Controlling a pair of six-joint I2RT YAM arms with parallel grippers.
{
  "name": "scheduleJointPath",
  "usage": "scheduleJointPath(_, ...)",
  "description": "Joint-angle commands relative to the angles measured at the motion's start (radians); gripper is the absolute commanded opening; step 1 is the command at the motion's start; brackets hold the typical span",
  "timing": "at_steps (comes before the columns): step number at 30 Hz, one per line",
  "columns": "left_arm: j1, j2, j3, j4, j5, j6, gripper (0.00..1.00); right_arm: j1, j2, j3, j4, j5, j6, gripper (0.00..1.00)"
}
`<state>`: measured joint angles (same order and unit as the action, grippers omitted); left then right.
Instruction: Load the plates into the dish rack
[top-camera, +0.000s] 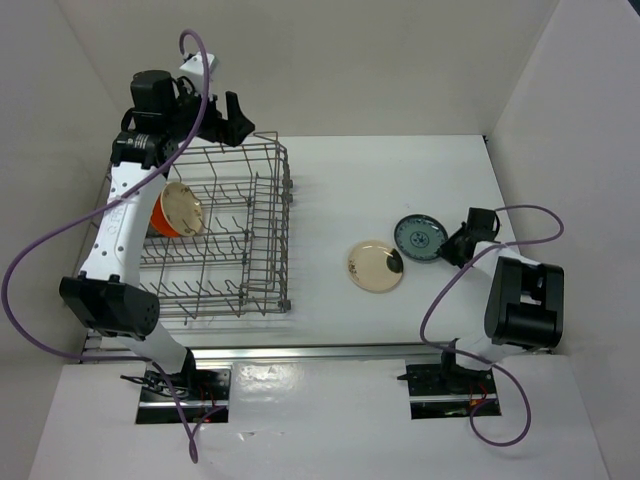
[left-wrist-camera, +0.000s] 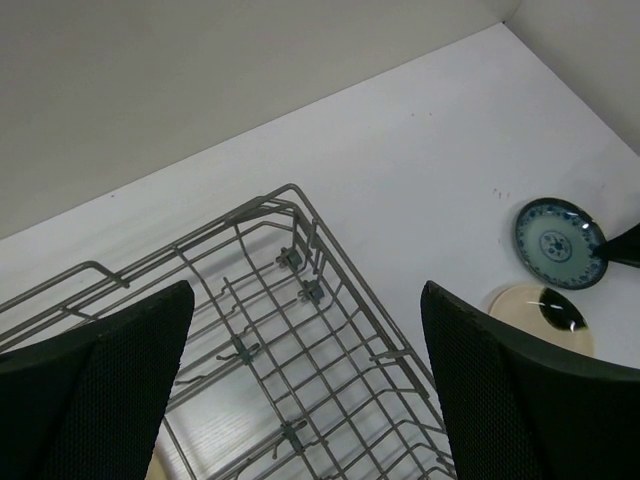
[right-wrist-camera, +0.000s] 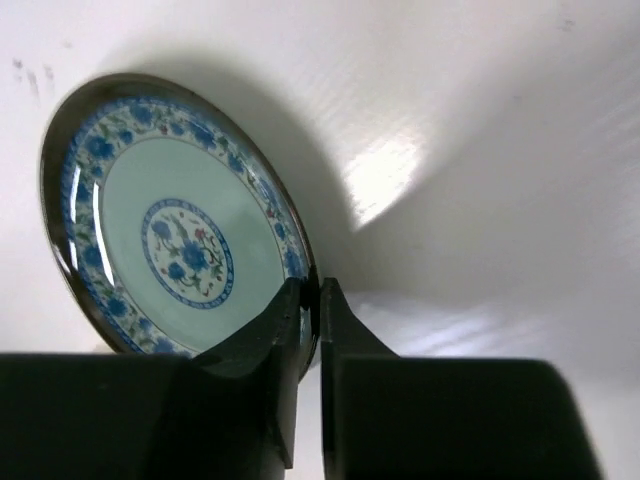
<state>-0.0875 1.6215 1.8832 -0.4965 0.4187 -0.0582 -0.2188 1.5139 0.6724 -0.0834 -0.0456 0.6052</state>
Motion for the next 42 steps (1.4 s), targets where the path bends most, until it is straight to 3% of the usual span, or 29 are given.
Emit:
scheduleJointPath(1, 0.002, -0.046, -0.015, 0.093, 0.101, -0.031, 1.0, -0.002, 0.046, -0.008, 0.008, -0.003, 0.002, 0.09)
scheduleJointPath(3, 0.002, -0.057, -0.045, 0.136, 0.204, -0.083, 1.0, -0.002, 0.068, 0.033, 0.008, -0.014, 0.002, 0.0)
scheduleJointPath(8, -0.075, -0.036, -0.114, 0.329, 0.443, -0.23, 1.0, -0.002, 0.04, 0.134, -0.03, -0.023, -0.007, 0.0)
scheduleJointPath(13, -0.168, 0.086, -0.069, 0.386, 0.466, -0.353, 0.9, -0.002, -0.086, 0.292, -0.039, -0.092, -0.053, 0.0)
scheduleJointPath(16, -0.218, 0.152, -0.059, 0.44, 0.515, -0.431, 0.89, -0.002, -0.136, 0.361, 0.007, -0.198, -0.113, 0.0)
scheduleJointPath(21, -0.258, 0.231, -0.099, 0.674, 0.555, -0.601, 0.89, 0.033, -0.17, 0.441, 0.025, -0.336, -0.145, 0.0)
scheduleJointPath(24, -0.278, 0.311, -0.07, 0.696, 0.566, -0.655, 0.88, 0.071, -0.192, 0.464, 0.048, -0.427, -0.154, 0.0)
scheduleJointPath(29, -0.287, 0.396, -0.079, 0.903, 0.618, -0.81, 0.84, 0.186, -0.201, 0.503, 0.048, -0.439, -0.176, 0.0)
scheduleJointPath(32, -0.296, 0.443, -0.026, 0.866, 0.618, -0.786, 0.82, 0.237, -0.192, 0.527, 0.039, -0.415, -0.185, 0.0)
scheduleJointPath(36, -0.305, 0.452, 0.002, 0.73, 0.551, -0.691, 0.75, 0.279, -0.192, 0.558, 0.03, -0.392, -0.196, 0.0)
scheduleJointPath(40, -0.305, 0.452, 0.025, 0.65, 0.542, -0.649, 0.6, 0.303, -0.17, 0.578, 0.03, -0.392, -0.196, 0.0)
scheduleJointPath(42, -0.305, 0.452, 0.025, 0.65, 0.551, -0.649, 0.36, 0.315, -0.159, 0.59, 0.03, -0.392, -0.205, 0.0)
